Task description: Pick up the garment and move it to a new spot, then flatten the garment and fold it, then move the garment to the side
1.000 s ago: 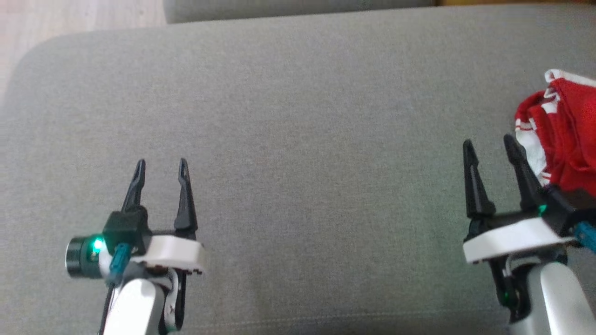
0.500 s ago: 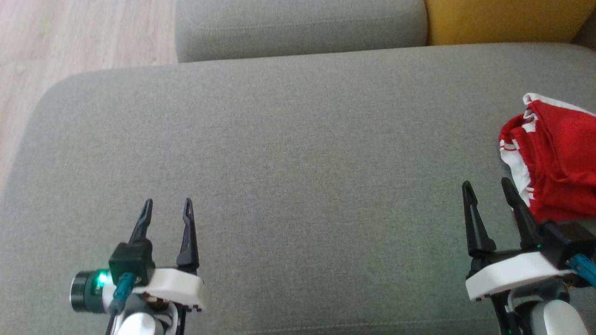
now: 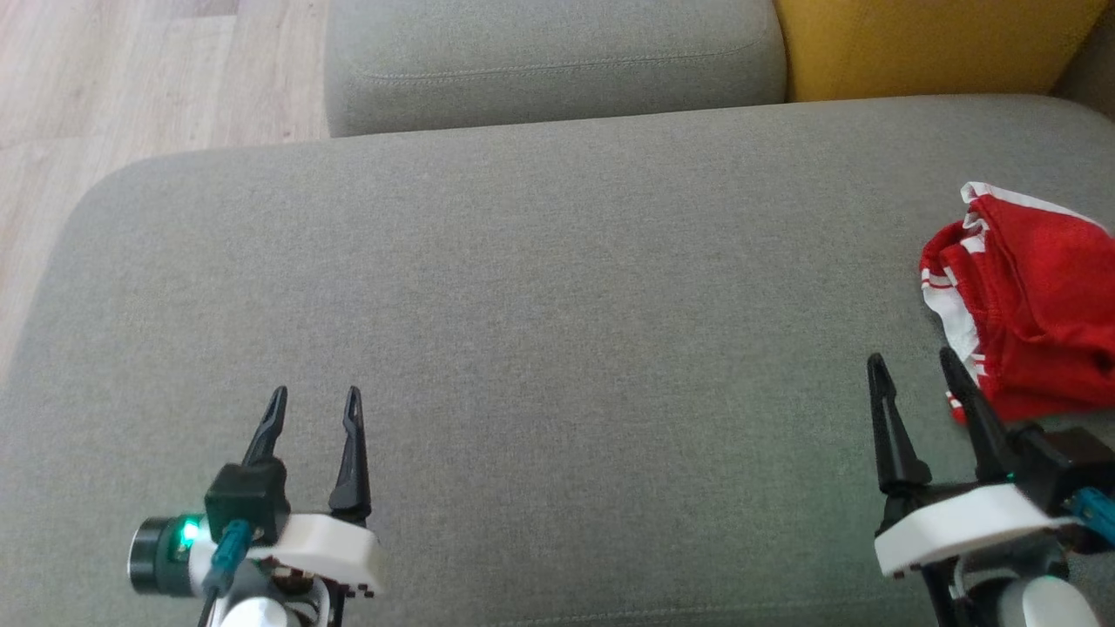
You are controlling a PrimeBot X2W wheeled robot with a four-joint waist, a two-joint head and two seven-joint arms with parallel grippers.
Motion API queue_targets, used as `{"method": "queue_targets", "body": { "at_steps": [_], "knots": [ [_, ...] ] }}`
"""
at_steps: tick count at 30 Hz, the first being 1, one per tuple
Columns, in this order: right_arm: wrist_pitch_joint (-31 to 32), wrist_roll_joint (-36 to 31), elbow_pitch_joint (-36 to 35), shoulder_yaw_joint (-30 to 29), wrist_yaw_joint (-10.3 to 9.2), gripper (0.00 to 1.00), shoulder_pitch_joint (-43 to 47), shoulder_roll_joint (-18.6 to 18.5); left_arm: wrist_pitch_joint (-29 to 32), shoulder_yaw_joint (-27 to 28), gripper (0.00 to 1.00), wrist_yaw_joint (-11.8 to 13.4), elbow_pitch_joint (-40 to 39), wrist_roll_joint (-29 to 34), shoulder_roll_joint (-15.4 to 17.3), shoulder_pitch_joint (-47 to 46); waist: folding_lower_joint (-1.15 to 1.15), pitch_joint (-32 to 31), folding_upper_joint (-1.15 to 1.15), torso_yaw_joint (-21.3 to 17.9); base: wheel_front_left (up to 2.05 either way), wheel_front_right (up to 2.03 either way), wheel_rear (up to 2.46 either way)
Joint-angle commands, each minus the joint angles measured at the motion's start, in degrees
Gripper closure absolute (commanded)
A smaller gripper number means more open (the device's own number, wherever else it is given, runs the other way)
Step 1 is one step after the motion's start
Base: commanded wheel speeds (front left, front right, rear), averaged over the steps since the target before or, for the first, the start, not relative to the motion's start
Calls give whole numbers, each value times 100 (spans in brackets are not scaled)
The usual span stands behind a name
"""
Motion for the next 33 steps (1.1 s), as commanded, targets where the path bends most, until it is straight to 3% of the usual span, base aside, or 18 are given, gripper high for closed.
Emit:
{"method": "queue_targets", "body": {
  "at_steps": [1, 31, 32, 33],
  "knots": [
    [-1, 26, -231, 108, 19, 0, -115, -19, 12, 178, 0, 30, -229, -12, 100, -172, 0, 2, 0, -1, 0, 0, 0],
    [-28, 157, -228, 140, 19, 0, -140, -18, 54, 115, 0, 129, -298, -77, 214, -196, 0, 69, 0, 2, 0, 0, 0],
    [-2, 108, -5, 7, 0, 100, 31, 3, 56, -54, 100, 100, -99, -60, 105, 4, 0, 69, 0, 3, 0, 0, 0],
    [-4, 108, 47, 12, 0, 100, 31, 3, 57, -53, 100, 98, -57, -61, 95, 6, 0, 71, 0, 4, 0, 0, 0]
  ]
}}
